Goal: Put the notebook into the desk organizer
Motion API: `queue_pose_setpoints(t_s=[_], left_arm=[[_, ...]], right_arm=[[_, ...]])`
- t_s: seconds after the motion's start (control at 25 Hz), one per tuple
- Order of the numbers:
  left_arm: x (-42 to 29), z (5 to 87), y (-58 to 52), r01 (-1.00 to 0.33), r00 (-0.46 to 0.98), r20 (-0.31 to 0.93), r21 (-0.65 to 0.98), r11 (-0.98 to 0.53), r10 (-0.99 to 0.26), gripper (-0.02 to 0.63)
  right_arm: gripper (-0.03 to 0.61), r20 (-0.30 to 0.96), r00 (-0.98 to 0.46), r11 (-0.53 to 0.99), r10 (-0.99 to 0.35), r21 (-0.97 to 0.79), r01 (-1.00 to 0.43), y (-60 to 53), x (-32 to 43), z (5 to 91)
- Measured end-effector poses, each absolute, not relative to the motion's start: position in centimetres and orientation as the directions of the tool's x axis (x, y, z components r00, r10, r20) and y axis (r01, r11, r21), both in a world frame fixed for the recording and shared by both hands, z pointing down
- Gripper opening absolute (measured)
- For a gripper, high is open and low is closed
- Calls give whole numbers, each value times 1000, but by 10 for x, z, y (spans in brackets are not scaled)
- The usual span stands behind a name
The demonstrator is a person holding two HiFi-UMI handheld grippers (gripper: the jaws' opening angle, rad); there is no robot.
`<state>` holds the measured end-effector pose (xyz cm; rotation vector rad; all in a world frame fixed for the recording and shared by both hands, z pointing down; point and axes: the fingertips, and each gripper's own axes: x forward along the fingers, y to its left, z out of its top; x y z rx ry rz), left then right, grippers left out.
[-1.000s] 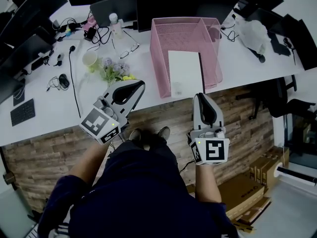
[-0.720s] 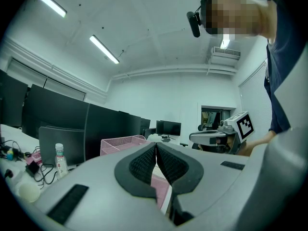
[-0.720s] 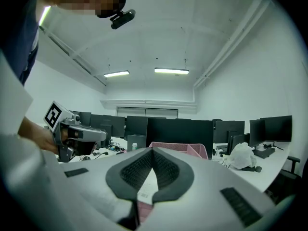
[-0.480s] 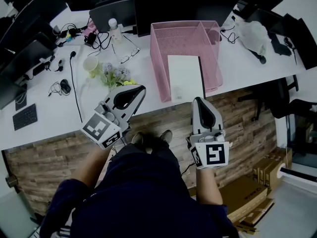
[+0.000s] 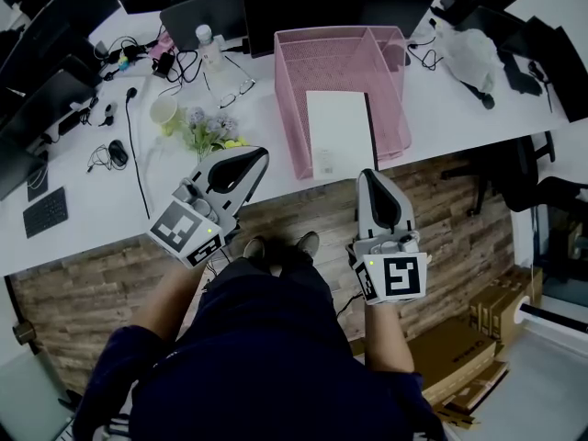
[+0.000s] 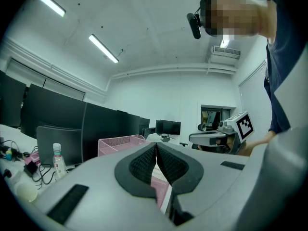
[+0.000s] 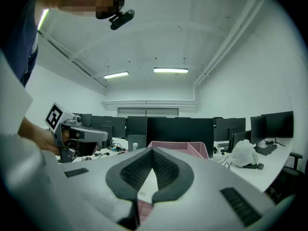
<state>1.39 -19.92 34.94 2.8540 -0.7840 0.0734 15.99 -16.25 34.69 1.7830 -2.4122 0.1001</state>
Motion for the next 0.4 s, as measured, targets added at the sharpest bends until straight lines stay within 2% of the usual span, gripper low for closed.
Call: queue_pose_setpoints(t_s=[0.4], left_arm=[[17, 352, -197, -516, 857, 101, 160, -842, -506, 28]], right_arm=[[5, 157, -295, 304, -943, 33, -952, -161, 163, 351]])
